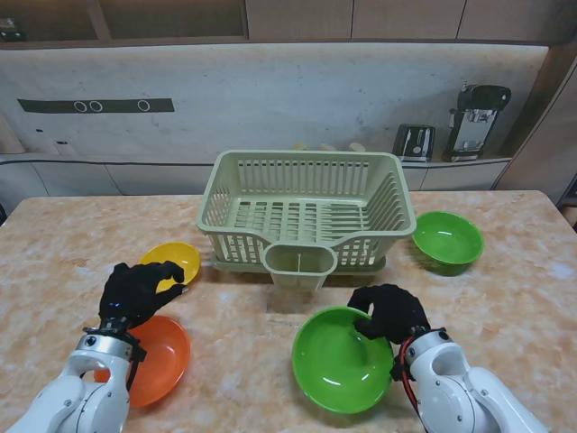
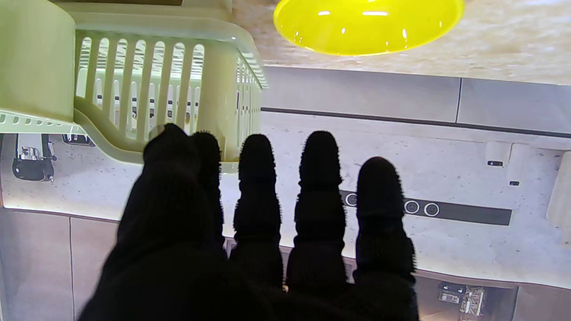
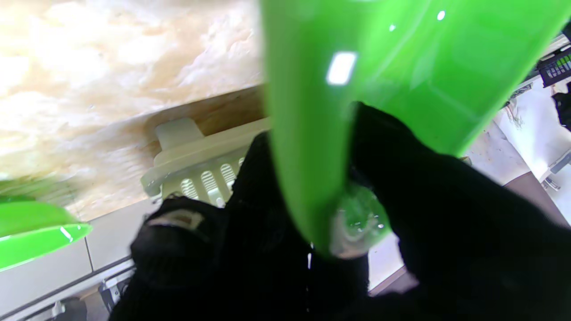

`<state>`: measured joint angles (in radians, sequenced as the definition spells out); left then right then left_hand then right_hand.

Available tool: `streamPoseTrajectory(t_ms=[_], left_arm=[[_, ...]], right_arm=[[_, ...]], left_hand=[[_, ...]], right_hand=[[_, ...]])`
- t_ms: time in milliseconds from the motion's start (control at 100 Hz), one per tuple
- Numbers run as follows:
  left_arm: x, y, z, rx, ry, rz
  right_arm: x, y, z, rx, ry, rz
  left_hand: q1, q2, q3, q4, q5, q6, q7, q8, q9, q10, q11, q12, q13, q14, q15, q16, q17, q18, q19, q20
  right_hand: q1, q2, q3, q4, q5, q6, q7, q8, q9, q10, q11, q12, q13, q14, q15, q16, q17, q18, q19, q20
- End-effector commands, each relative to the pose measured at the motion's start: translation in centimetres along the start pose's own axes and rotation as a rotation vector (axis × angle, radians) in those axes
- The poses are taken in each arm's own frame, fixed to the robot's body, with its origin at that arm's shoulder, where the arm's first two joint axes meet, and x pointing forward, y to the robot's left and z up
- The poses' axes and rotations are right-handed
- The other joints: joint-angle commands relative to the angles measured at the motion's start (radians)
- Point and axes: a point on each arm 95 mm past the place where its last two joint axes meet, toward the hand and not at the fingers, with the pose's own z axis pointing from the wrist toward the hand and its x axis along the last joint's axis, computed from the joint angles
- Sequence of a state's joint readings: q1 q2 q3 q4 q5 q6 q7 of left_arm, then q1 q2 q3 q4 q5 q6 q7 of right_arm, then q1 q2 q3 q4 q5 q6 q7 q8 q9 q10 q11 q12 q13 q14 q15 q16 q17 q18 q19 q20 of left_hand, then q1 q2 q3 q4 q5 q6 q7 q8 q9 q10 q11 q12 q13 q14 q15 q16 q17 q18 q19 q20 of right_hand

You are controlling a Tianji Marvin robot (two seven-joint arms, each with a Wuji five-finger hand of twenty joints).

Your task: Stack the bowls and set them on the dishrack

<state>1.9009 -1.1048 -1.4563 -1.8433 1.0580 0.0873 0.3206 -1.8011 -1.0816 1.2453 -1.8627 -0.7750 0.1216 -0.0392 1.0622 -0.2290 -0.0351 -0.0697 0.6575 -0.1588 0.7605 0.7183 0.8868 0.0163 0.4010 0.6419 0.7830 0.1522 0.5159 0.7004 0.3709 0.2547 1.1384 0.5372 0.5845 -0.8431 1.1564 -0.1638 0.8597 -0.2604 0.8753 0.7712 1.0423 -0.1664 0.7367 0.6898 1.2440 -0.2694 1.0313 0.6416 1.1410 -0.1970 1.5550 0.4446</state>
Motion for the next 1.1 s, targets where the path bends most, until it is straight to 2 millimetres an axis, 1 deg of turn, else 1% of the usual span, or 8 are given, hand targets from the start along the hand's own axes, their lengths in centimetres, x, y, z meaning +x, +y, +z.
streamPoseTrajectory(t_ms=[0, 450, 500, 520, 540, 810, 1010, 1090], left_arm=[[0.2, 0.0, -0.2, -0.008, -0.002, -0.005], [0.1, -0.1, -0.3, -0.002, -0.006, -0.005], [0.1, -0.1, -0.4, -0.001, -0.006, -0.005], [0.1, -0.1, -0.4, -0.001, -0.006, -0.005], [0.1, -0.1, -0.4, -0.001, -0.006, -0.005], [0.0, -0.1, -0.4, 0.001, -0.007, -0.006], [0.0, -0.1, -0.4, 0.001, -0.006, -0.006], [0.0, -0.1, -0.4, 0.001, -0.006, -0.006]], right_arm=[[0.5, -0.9, 0.1, 0.035, 0.002, 0.037], [2.1, -4.6, 2.0, 0.114, 0.015, 0.089], [2.2, -4.9, 2.2, 0.118, 0.015, 0.095], [2.2, -5.0, 2.2, 0.120, 0.015, 0.097], [2.2, -5.2, 2.3, 0.121, 0.015, 0.100], [2.8, -6.4, 3.3, 0.151, 0.014, 0.143], [2.7, -7.2, 4.2, 0.168, -0.004, 0.166], [2.6, -7.4, 4.4, 0.177, -0.014, 0.170]], left_hand=[[0.010, 0.040, -0.007, -0.023, 0.014, -0.007, 0.006, -0.013, -0.014, 0.004, -0.005, -0.011, -0.009, 0.013, 0.007, 0.011, -0.016, 0.015, -0.005, 0.007], [0.010, 0.040, -0.007, -0.023, 0.015, -0.007, 0.005, -0.012, -0.013, 0.004, -0.005, -0.011, -0.007, 0.012, 0.007, 0.011, -0.015, 0.016, -0.004, 0.007], [0.009, 0.041, -0.007, -0.023, 0.015, -0.007, 0.005, -0.012, -0.013, 0.004, -0.005, -0.011, -0.008, 0.011, 0.007, 0.011, -0.015, 0.017, -0.004, 0.007], [0.009, 0.040, -0.007, -0.023, 0.014, -0.007, 0.004, -0.013, -0.013, 0.004, -0.005, -0.011, -0.008, 0.012, 0.007, 0.011, -0.015, 0.017, -0.004, 0.007], [0.009, 0.041, -0.007, -0.023, 0.014, -0.007, 0.004, -0.013, -0.013, 0.003, -0.006, -0.011, -0.008, 0.011, 0.007, 0.011, -0.015, 0.017, -0.004, 0.007], [0.009, 0.041, -0.008, -0.023, 0.013, -0.008, 0.004, -0.012, -0.014, 0.003, -0.006, -0.011, -0.008, 0.013, 0.007, 0.011, -0.015, 0.016, -0.004, 0.007], [0.010, 0.041, -0.007, -0.023, 0.015, -0.007, 0.005, -0.011, -0.012, 0.005, -0.005, -0.010, -0.008, 0.012, 0.008, 0.011, -0.016, 0.017, -0.004, 0.007], [0.008, 0.041, -0.008, -0.023, 0.015, -0.007, 0.005, -0.012, -0.012, 0.005, -0.005, -0.010, -0.008, 0.012, 0.008, 0.011, -0.016, 0.016, -0.004, 0.007]], right_hand=[[0.163, 0.157, 0.130, 0.029, 0.105, -0.121, 0.063, -0.007, 0.029, 0.015, 0.024, -0.013, 0.093, -0.068, 0.009, -0.006, 0.008, -0.144, 0.072, -0.005], [0.164, 0.168, 0.118, 0.021, 0.090, -0.103, 0.061, -0.056, 0.024, 0.039, 0.047, -0.048, 0.094, -0.062, 0.015, -0.020, 0.009, -0.136, 0.080, -0.017], [0.163, 0.170, 0.117, 0.020, 0.089, -0.102, 0.062, -0.060, 0.023, 0.040, 0.049, -0.051, 0.094, -0.062, 0.016, -0.020, 0.010, -0.135, 0.081, -0.018], [0.165, 0.171, 0.116, 0.017, 0.086, -0.102, 0.076, -0.089, 0.018, 0.039, 0.069, -0.072, 0.093, -0.063, 0.022, -0.030, 0.009, -0.134, 0.085, -0.027], [0.165, 0.171, 0.116, 0.017, 0.085, -0.102, 0.079, -0.096, 0.017, 0.040, 0.074, -0.077, 0.093, -0.063, 0.024, -0.032, 0.010, -0.135, 0.086, -0.029], [0.158, 0.185, 0.107, 0.012, 0.071, -0.098, 0.074, -0.112, 0.011, 0.046, 0.076, -0.085, 0.092, -0.059, 0.023, -0.037, 0.008, -0.132, 0.087, -0.032], [0.160, 0.221, 0.069, 0.014, 0.040, -0.094, 0.080, -0.144, -0.021, 0.046, 0.086, -0.092, 0.084, -0.040, -0.014, -0.060, -0.001, -0.095, 0.060, -0.060], [0.160, 0.238, 0.050, 0.017, 0.022, -0.091, 0.080, -0.156, -0.040, 0.047, 0.087, -0.097, 0.057, -0.025, -0.020, -0.061, -0.008, -0.063, 0.039, -0.082]])
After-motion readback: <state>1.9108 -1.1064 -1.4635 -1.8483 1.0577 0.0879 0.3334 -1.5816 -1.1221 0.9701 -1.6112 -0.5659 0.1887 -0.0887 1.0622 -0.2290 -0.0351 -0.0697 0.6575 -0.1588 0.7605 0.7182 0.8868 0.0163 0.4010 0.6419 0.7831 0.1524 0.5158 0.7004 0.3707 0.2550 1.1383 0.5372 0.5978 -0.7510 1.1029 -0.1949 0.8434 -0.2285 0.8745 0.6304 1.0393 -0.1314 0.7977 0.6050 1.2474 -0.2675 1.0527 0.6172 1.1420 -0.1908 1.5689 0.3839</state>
